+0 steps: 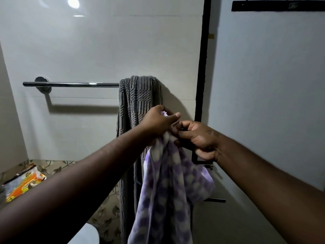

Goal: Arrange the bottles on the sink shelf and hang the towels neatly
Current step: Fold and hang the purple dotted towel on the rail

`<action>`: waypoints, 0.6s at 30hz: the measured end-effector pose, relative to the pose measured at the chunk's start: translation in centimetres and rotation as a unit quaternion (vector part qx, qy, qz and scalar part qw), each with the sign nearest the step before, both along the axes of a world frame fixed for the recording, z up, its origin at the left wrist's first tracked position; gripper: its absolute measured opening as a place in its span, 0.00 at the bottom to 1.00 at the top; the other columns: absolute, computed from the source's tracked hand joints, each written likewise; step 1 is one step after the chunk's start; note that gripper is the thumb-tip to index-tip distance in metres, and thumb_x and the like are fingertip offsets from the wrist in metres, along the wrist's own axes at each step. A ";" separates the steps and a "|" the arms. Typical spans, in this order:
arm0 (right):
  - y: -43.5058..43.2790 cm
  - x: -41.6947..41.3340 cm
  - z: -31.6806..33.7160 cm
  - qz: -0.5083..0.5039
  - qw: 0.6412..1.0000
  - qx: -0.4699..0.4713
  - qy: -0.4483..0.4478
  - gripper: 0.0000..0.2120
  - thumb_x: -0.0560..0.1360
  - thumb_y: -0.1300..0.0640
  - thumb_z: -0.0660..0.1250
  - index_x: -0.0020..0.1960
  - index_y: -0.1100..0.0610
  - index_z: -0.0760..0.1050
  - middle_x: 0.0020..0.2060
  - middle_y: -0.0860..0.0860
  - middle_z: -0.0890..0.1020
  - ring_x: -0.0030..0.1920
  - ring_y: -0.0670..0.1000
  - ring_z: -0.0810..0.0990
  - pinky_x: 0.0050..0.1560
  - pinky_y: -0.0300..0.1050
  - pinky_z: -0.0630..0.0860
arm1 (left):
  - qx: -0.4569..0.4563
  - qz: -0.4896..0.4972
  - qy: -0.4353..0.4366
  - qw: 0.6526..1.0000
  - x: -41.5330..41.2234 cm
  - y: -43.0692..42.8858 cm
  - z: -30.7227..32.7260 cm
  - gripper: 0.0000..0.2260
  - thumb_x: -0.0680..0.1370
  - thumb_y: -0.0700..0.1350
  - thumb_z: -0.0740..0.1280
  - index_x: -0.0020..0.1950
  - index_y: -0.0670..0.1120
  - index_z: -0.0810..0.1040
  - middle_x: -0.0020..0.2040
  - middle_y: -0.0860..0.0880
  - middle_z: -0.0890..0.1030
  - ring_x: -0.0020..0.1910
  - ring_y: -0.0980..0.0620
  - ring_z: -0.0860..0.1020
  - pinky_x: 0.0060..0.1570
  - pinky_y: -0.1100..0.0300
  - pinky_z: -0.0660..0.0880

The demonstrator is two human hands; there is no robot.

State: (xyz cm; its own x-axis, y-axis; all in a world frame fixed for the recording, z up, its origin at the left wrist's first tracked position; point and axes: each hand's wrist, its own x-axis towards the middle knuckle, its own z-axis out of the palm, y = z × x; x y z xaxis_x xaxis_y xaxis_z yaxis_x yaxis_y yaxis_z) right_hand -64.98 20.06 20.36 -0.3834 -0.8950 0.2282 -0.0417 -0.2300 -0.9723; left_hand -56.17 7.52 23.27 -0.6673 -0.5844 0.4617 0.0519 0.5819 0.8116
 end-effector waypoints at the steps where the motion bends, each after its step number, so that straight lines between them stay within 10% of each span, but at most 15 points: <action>1: -0.1 0.0 -0.1 0.002 1.000 -0.002 -0.006 0.09 0.78 0.66 0.67 0.41 0.56 0.79 0.34 0.47 0.81 0.34 0.43 0.80 0.36 0.36 0.79 | 0.009 -0.005 0.004 1.000 0.2 0.0 -0.1 0.12 0.76 0.51 0.75 0.50 0.43 0.80 0.39 0.48 0.82 0.35 0.54 0.78 0.38 0.62 0.76; 9: -0.8 -0.8 -1.0 -0.041 0.999 -0.006 -0.030 0.02 0.78 0.63 0.68 0.49 0.58 0.78 0.41 0.51 0.81 0.37 0.46 0.79 0.41 0.39 0.78 | -0.096 0.059 -0.030 0.993 1.4 -0.2 -0.5 0.21 0.73 0.62 0.75 0.46 0.44 0.78 0.34 0.53 0.77 0.31 0.56 0.73 0.31 0.60 0.67; 14: 1.0 -3.6 -0.4 -0.072 0.996 -0.023 -0.050 0.03 0.79 0.61 0.67 0.47 0.58 0.78 0.39 0.51 0.84 0.36 0.46 0.81 0.40 0.36 0.81 | -0.046 -0.034 -0.223 0.973 4.6 -2.9 0.1 0.20 0.76 0.58 0.73 0.40 0.40 0.80 0.36 0.42 0.78 0.36 0.49 0.73 0.39 0.54 0.70; 18: 2.0 -5.8 0.1 -0.087 0.994 -0.019 -0.068 0.03 0.80 0.60 0.66 0.52 0.59 0.78 0.43 0.53 0.84 0.39 0.48 0.81 0.45 0.38 0.81 | 0.026 -0.077 -0.216 0.973 6.9 -4.1 -0.3 0.15 0.79 0.52 0.71 0.44 0.39 0.81 0.41 0.39 0.77 0.40 0.46 0.72 0.39 0.54 0.69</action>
